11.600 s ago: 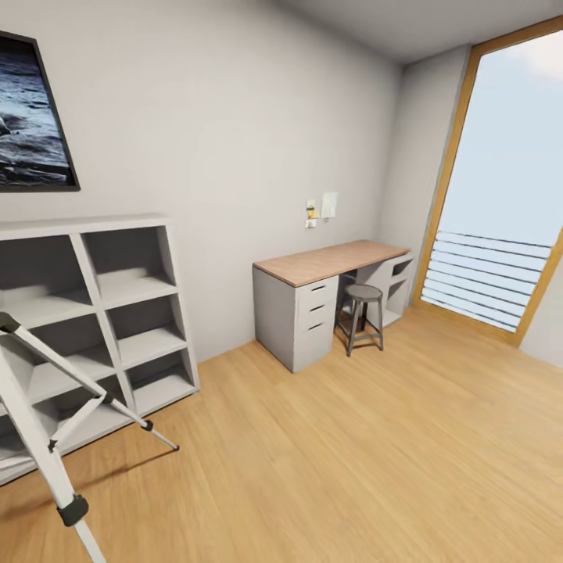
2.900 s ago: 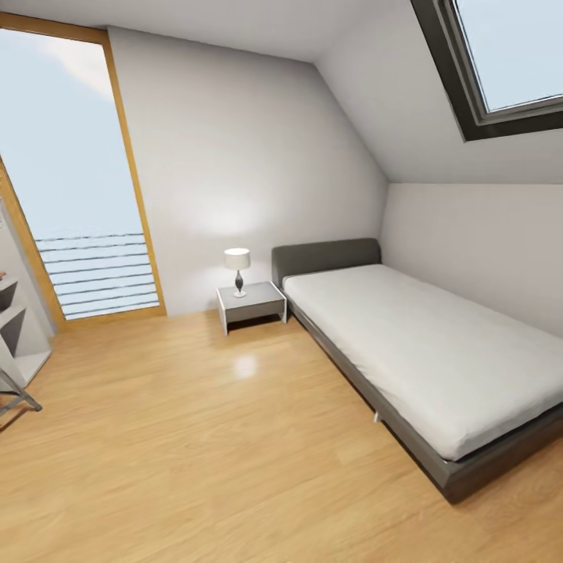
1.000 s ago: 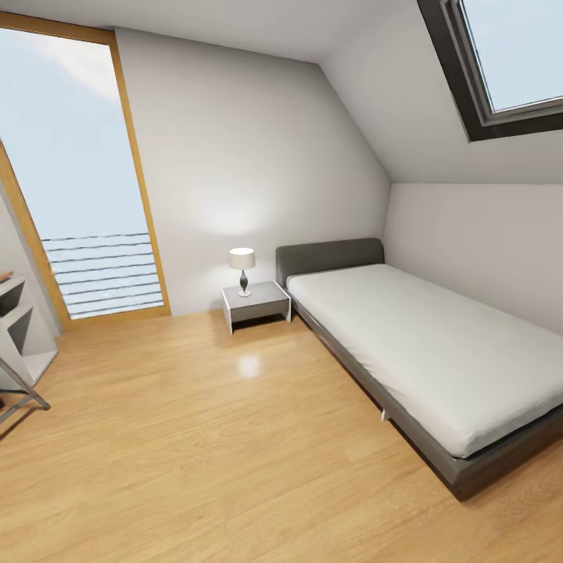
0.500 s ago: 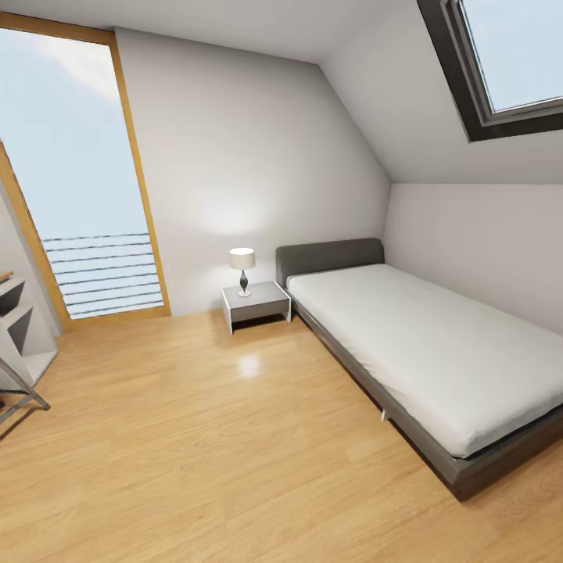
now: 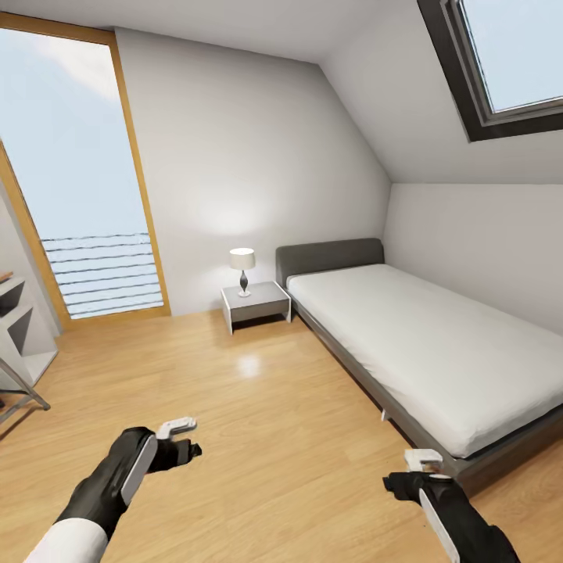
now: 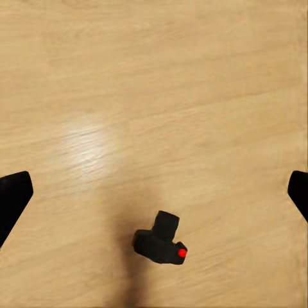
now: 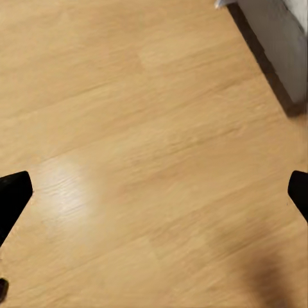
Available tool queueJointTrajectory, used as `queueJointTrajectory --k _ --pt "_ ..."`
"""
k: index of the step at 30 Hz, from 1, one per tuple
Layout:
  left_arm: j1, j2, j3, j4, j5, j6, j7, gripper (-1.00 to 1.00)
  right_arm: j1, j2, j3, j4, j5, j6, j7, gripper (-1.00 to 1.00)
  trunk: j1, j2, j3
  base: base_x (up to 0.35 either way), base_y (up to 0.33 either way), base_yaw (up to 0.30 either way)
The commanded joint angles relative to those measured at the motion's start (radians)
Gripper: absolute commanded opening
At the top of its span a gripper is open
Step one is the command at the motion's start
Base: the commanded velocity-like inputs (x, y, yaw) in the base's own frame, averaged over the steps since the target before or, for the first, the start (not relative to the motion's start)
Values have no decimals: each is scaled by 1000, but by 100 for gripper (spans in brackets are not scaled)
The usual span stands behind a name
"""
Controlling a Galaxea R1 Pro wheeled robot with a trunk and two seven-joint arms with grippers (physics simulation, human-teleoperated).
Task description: Attach the digital camera to the camera tripod in the bedroom.
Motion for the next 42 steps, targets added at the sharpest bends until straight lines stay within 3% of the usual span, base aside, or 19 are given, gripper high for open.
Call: queueJointTrajectory --k 1,3,4,8,20,34,42 --pt "-15 -13 2 -6 9 8 1 100 -12 -1 0 -18 -12 9 0 100 0 -1 -1 0 0 0" --pt "-43 -56 1 -31 32 12 1 100 -34 2 -16 -77 -31 17 -1 100 0 -1 -1 0 0 0" --pt "-59 -107 1 -60 51 7 3 100 -47 7 -56 -157 -42 25 -2 100 0 -1 -1 0 0 0" --pt "-66 -132 1 -79 63 -4 3 100 -53 6 -81 -210 -53 55 0 100 0 -1 -1 0 0 0" --pt "-71 -165 -4 -91 70 -33 17 100 -57 0 -100 -245 -58 163 28 100 0 -1 -1 0 0 0" --pt "-71 -212 -7 -86 71 -37 102 100 -58 -2 -106 -247 -57 176 42 100 0 -1 -1 0 0 0" --pt "-71 -224 -8 -93 71 -37 118 100 -58 -1 -106 -247 -57 179 42 100 31 -57 -26 0 0 0"
